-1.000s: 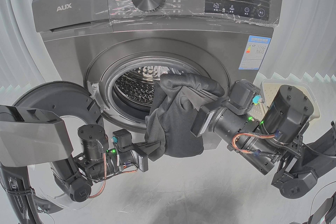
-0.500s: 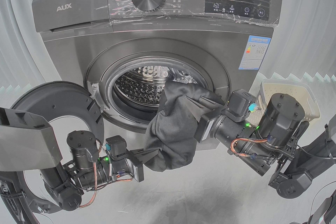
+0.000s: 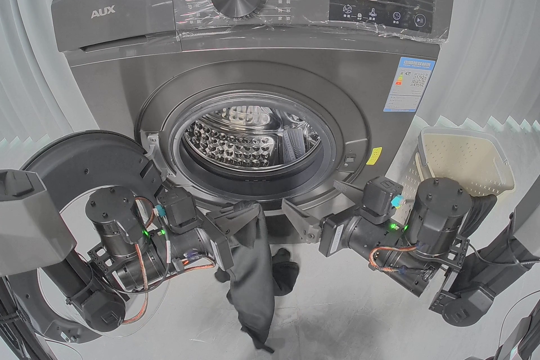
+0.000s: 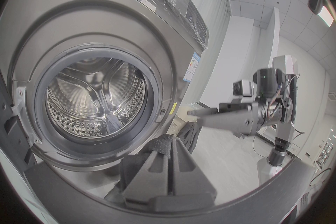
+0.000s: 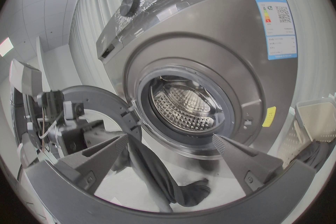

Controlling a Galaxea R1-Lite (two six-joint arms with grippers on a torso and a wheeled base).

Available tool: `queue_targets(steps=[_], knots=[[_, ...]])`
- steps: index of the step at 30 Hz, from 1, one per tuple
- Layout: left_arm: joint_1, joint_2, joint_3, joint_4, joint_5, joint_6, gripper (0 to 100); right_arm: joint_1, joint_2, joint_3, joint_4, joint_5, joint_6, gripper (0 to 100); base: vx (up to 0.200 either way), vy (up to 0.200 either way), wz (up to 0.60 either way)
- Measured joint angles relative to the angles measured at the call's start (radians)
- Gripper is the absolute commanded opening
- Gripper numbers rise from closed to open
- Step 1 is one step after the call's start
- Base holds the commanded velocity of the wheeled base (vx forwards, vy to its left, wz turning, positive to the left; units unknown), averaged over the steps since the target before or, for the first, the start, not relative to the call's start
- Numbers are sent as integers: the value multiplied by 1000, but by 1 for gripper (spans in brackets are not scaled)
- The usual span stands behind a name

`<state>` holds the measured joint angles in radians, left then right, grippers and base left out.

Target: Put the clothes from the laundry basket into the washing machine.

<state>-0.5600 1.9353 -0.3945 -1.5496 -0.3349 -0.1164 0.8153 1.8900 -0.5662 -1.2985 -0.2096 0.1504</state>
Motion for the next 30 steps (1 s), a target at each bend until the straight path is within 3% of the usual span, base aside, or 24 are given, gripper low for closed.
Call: queue_targets(steps=[6,23,30], knots=[[2,-3,-35,1,34,-10,0,-20,1,55,8,3,-8,100,0,0,0],[4,-11,-105,22,103,-11,0,-23,20,69,24,-7,-21,100,0,0,0],[1,-18,-165,79,151,-11,0,-22,47,58,26,-48,10,100,0,0,0]])
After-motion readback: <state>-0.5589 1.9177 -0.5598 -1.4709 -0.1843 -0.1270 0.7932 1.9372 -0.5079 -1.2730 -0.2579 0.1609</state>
